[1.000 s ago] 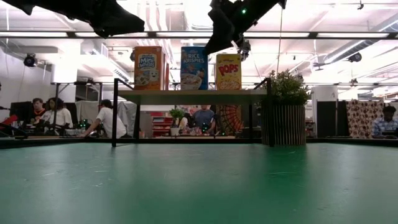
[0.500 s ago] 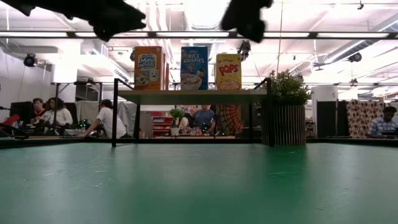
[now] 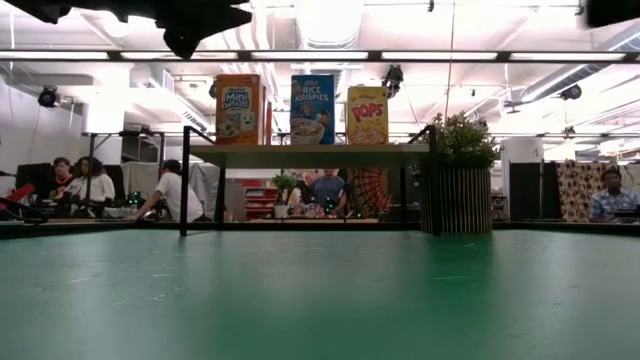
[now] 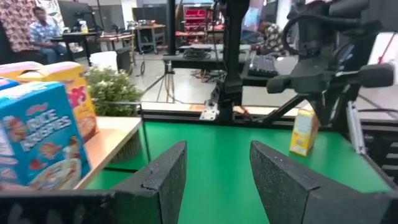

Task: Stack cereal on shelf
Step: Put the yellow cereal box on the shelf

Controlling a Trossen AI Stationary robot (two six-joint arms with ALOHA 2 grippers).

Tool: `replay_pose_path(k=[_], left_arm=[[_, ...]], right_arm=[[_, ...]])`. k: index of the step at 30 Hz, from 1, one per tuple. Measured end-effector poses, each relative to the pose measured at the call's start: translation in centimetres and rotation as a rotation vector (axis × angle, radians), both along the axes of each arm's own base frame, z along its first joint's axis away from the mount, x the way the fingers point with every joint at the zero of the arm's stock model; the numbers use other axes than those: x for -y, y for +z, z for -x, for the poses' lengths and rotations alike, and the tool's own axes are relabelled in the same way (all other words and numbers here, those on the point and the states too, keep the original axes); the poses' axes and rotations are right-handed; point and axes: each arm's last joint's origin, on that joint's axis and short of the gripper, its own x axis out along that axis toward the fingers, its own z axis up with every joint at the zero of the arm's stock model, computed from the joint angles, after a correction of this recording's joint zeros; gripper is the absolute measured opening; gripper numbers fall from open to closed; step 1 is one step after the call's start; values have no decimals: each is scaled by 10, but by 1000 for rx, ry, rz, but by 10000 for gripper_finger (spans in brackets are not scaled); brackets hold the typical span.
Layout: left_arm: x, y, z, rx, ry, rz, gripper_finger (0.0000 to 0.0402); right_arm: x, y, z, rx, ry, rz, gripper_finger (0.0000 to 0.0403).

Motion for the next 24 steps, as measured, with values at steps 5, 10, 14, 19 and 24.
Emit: replay_pose_path(k=[5, 10, 14, 19, 24], left_arm=[[10, -4, -5, 7, -39, 15, 159], [21, -4, -5, 22, -82, 20, 159], [25, -2, -3, 36, -104, 25, 159], [27, -2, -3, 38, -110, 25, 159], [27, -2, -2, 39, -110, 25, 159]], right_arm=[[-21, 0, 31, -154, -103, 36, 9], [-40, -2, 60, -244, -125, 104, 14], [-48, 1, 73, -212, -160, 134, 42], [-52, 4, 85, -220, -228, 148, 111], [-54, 3, 98, -258, -229, 200, 188]])
